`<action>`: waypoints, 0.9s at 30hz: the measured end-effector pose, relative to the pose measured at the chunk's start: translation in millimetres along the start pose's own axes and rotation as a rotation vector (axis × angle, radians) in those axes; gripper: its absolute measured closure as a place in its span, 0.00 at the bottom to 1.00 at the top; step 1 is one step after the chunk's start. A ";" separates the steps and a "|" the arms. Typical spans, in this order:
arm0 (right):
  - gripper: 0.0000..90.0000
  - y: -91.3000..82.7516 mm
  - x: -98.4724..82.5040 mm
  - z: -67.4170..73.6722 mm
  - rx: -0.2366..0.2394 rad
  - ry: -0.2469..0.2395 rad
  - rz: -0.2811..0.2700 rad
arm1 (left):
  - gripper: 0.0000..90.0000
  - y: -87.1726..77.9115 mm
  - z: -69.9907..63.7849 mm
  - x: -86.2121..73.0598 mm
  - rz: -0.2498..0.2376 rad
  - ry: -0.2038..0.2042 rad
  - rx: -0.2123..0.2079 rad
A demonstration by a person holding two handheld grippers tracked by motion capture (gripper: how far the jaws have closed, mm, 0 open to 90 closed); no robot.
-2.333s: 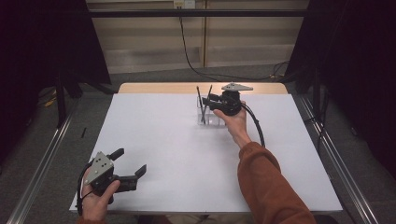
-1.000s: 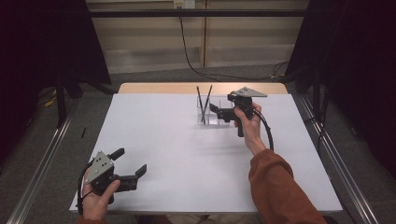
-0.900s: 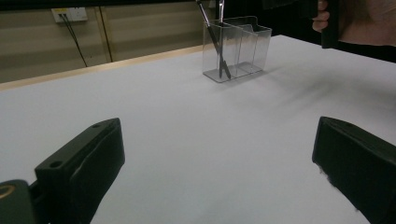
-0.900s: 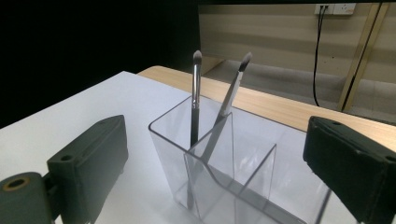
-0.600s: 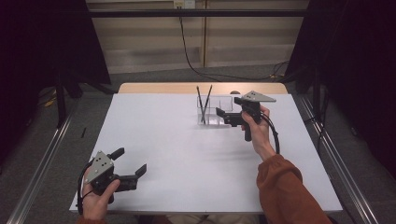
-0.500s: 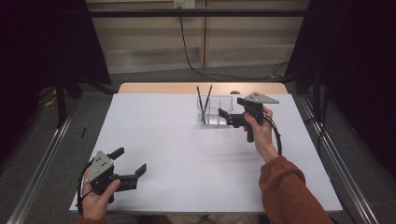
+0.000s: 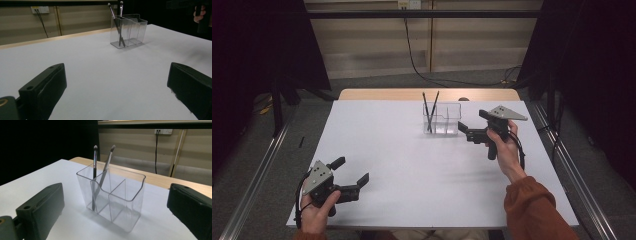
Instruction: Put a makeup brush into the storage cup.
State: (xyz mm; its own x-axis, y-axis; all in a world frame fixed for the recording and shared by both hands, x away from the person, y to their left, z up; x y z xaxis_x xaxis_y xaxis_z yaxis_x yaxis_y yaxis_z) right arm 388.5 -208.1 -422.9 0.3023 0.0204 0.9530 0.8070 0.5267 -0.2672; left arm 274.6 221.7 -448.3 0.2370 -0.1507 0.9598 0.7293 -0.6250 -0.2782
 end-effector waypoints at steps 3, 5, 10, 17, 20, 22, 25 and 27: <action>0.00 -7.5 -3.9 -0.5 0.003 0.000 0.010 | 0.03 0.1 0.8 0.1 -0.003 -0.004 0.002; 0.01 -12.6 -5.9 -0.7 0.001 -0.007 -0.003 | 0.03 0.3 1.6 -0.1 0.001 -0.002 0.003; 0.01 -26.7 -12.2 0.4 0.005 -0.004 -0.006 | 0.03 -0.7 4.1 0.0 0.002 0.006 0.004; 0.01 -43.3 -22.3 1.4 0.021 -0.003 0.013 | 0.03 -2.3 4.9 0.1 0.001 0.013 0.001; 0.02 -51.7 -23.7 -0.4 0.015 0.012 0.006 | 0.03 -3.0 4.0 0.2 -0.002 0.016 -0.007; 0.02 -57.1 -26.6 -1.6 0.004 0.021 0.010 | 0.02 -3.5 4.0 0.1 -0.004 0.015 -0.008; 0.02 -65.1 -29.9 -3.6 -0.015 0.034 0.021 | 0.02 -3.7 3.8 0.1 -0.004 0.012 -0.004; 0.02 -71.2 -29.6 -5.1 -0.020 0.043 -0.004 | 0.02 -4.4 3.3 0.2 -0.004 0.012 -0.001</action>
State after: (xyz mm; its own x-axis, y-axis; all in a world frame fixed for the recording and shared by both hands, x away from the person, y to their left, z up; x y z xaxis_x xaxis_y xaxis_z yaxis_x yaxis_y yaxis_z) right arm 324.6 -250.5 -432.8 0.3207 -0.0184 0.9470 0.8177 0.5099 -0.2670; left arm 273.6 227.0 -447.1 0.2264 -0.1577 0.9612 0.7294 -0.6266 -0.2746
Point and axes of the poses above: each handheld gripper's, and its own axes: y roughly forward along the jaws, x roughly out of its top, z roughly to its left, the point moved 4 cm from there along y, roughly forward along the jaws, and after that the axes turned 1 degree about y, right-handed, at the moved point
